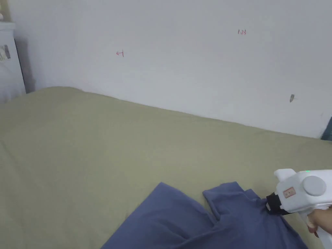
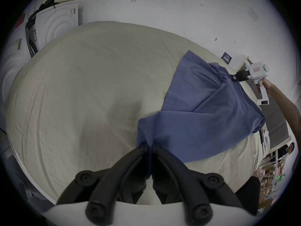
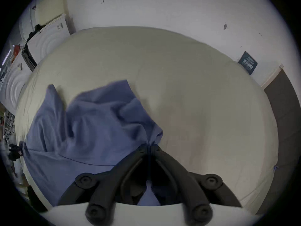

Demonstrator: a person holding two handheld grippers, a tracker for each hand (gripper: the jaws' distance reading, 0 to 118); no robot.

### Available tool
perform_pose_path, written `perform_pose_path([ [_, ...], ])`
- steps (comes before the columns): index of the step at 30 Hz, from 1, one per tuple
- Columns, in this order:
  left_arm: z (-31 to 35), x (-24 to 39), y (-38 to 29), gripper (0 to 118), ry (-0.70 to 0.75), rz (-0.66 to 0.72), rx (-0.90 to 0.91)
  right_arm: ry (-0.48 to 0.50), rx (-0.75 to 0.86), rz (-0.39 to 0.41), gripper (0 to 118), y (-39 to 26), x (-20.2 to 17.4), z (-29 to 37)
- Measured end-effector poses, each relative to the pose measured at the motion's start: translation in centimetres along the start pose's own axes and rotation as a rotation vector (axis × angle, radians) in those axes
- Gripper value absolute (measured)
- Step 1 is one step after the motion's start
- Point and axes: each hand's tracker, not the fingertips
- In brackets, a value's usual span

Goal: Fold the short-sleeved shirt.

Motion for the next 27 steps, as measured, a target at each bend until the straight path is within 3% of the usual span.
perform_pose_path([
  [3, 1.2, -0.3, 0.5, 6, -0.025, 0.011, 0.024, 0.037, 0.128, -0.08, 3, 0.6, -0.2, 5.3],
  [9, 5.6, 1.0, 5.1, 6, -0.072, -0.067, 0.161, -0.031, 0.318, -0.006, 3, 1.4, -1.5, 16.8],
  [16, 10.2, 4.1, 15.1, 6, -0.103, -0.084, 0.32, -0.14, 0.538, -0.047, 3, 4.1, 0.6, 27.5],
  [19, 12.6, 6.3, 20.4, 6, -0.059, -0.169, 0.401, -0.251, 0.606, 0.004, 3, 6.0, 1.5, 30.8],
  [23, 15.1, 8.7, 26.9, 6, -0.046, -0.218, 0.485, -0.27, 0.686, -0.053, 3, 9.0, 3.5, 34.2],
  [27, 16.3, 10.8, 31.9, 6, 0.079, -0.315, 0.584, -0.307, 0.776, -0.093, 3, 11.7, 4.9, 35.9],
])
